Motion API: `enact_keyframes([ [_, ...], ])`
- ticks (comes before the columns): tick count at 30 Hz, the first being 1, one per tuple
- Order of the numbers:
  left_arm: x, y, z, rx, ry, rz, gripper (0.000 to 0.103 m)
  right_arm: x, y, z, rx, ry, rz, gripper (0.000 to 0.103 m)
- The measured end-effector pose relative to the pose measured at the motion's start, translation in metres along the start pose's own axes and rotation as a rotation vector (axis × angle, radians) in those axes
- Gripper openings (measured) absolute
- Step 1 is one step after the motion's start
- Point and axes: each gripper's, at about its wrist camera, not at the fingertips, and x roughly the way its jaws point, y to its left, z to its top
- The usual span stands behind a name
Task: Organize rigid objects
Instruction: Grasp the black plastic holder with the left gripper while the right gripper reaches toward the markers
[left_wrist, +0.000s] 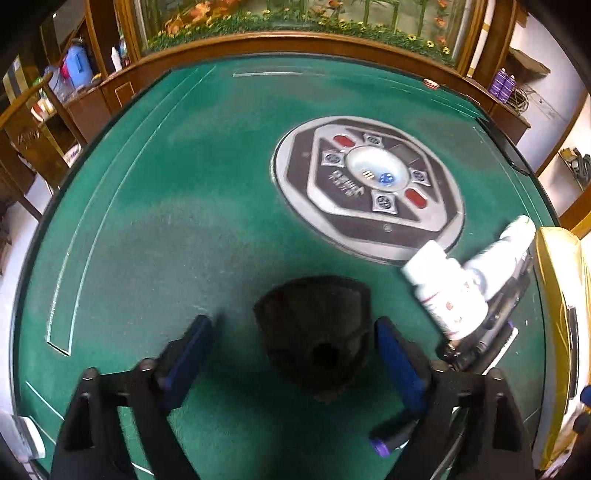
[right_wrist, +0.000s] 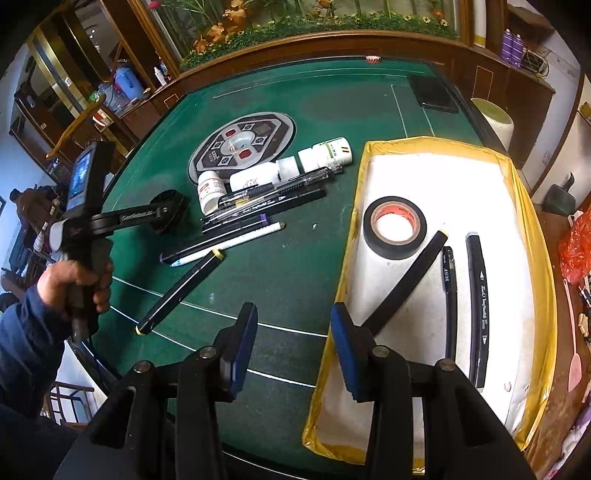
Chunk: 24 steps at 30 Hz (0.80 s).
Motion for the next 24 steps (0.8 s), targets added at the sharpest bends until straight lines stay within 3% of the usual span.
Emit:
enact_keyframes([
  [3, -0.005, 0.004, -0.003, 0.003, -0.020, -0.052, 0.068, 0.005, 0.010, 0.001, -0.008, 0.014, 0.015, 0.040],
  [6, -0.012, 0.008, -0.011, 0.032, -0.026, -0.070, 0.067, 0.016, 0.027, 0.005, -0.019, 0.045, 0.058, 0.040],
  [8, -0.017, 0.016, -0.022, 0.041, -0.032, -0.098, 0.065, 0.027, 0.040, 0.009, -0.015, 0.072, 0.107, 0.046],
  [13, -0.033, 0.036, -0.042, 0.048, -0.024, -0.117, 0.064, 0.070, 0.068, 0.015, 0.054, 0.186, 0.197, 0.048],
  [24, -0.046, 0.077, -0.067, 0.050, -0.023, -0.127, 0.064, 0.113, 0.124, 0.027, -0.003, 0.251, 0.025, 0.056],
])
